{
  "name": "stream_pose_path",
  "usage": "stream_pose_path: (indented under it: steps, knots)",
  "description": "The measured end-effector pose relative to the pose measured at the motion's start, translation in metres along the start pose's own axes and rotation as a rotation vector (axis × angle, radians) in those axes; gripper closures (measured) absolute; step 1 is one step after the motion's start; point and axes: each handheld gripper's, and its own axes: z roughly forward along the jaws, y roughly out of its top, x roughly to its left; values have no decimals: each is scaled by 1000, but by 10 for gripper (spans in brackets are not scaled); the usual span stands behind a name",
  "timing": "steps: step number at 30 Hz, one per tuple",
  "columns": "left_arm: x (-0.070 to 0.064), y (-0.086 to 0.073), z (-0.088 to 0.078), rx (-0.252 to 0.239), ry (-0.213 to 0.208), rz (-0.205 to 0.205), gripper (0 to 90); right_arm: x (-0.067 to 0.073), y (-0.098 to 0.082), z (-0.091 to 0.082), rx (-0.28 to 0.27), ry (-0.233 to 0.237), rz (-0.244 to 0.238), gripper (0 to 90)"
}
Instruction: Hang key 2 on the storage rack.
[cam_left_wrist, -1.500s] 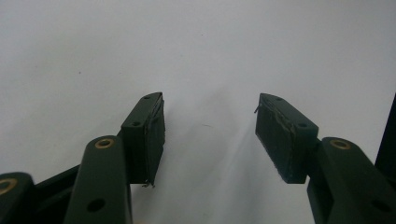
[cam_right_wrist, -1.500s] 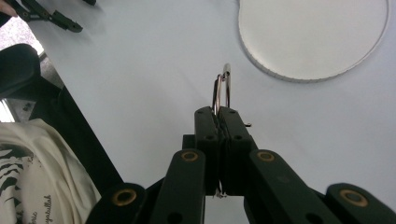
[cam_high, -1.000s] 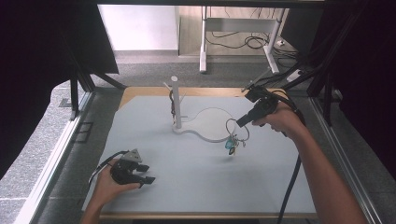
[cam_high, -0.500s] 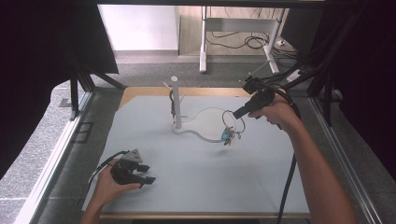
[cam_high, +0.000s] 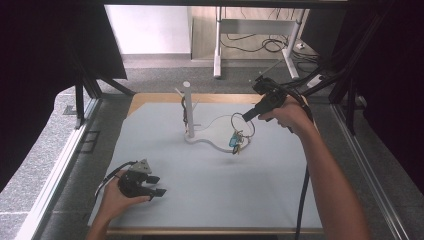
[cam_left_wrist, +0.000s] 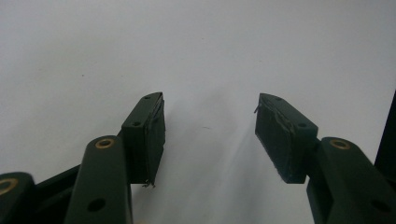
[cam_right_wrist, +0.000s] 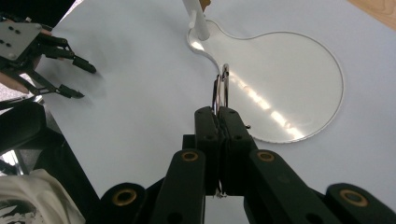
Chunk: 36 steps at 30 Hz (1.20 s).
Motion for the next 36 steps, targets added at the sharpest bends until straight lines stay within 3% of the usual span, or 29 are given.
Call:
stream_pose_path:
  steps: [21, 36]
  knots:
    - [1, -1, -2, -2, -2, 6, 431, -2, 37, 7, 21, -37, 13, 882]
    - [1, -1, -3, -3, -5, 11, 431, -12, 46, 15, 14, -34, 38, 881]
